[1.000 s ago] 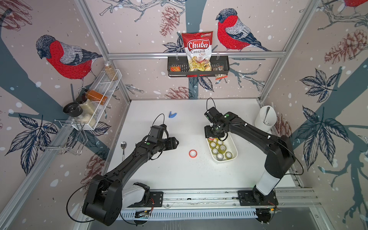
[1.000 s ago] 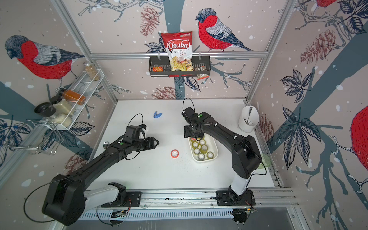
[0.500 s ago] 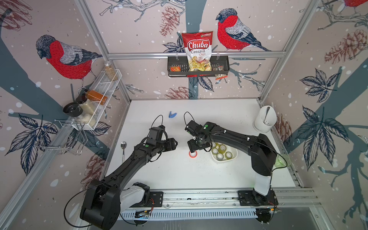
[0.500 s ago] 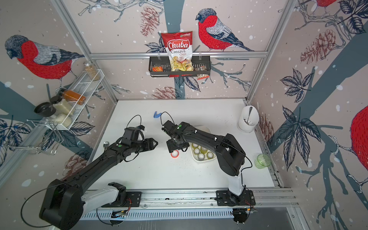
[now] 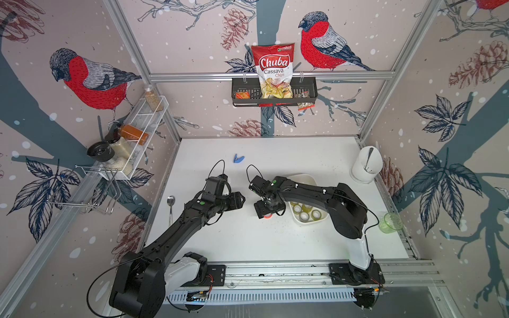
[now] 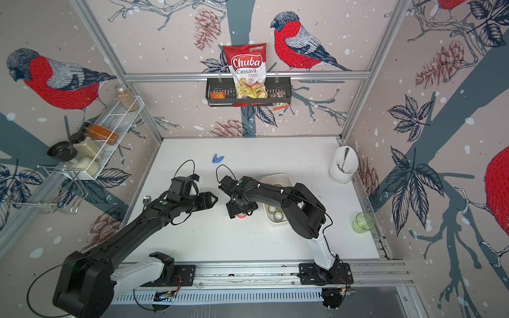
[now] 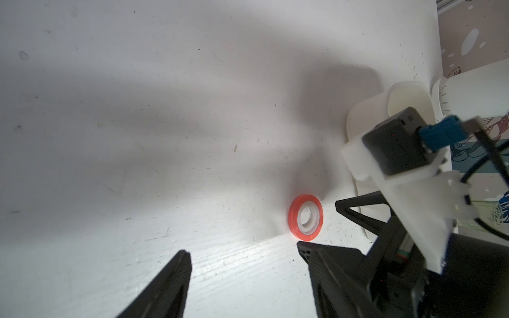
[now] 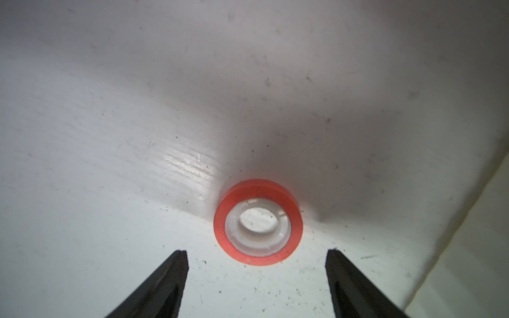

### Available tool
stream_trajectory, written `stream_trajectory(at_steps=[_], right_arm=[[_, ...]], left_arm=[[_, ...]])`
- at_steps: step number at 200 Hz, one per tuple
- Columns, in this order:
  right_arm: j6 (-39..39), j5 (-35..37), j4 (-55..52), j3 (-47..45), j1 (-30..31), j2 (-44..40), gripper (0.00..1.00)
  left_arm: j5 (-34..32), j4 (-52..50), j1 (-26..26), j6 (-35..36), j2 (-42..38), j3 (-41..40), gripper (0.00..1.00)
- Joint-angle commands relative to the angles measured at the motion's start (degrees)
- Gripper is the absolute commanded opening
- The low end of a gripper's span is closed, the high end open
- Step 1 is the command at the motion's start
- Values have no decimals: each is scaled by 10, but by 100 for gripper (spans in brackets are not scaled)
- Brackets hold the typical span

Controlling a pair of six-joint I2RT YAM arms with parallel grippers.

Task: Put the transparent tape into the storage box
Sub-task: Place the tape in the storage box, then pick up the tape from the center of the board.

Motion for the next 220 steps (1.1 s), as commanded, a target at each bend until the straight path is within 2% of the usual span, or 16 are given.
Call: stream_trajectory(at_steps=[1, 67, 85, 109, 157, 220], right_arm=[[14, 9, 9, 6, -1, 10, 82], [16, 21, 15, 23, -4, 39, 79], [17, 26, 13, 25, -7, 43, 74], [15, 27, 9, 26, -8, 45, 63], [15, 34, -3, 30, -8, 37, 54], [21, 34, -37, 47, -12, -10, 53]], left_arm=[[-4, 1, 0, 2, -1, -1, 72], [-7, 2, 1, 2, -3, -1, 73], [-7, 2, 1, 2, -3, -1, 73], [-9, 2, 2, 2, -3, -1, 73], [-11, 2, 1, 2, -4, -1, 73], [-11, 1, 2, 1, -2, -1, 73]])
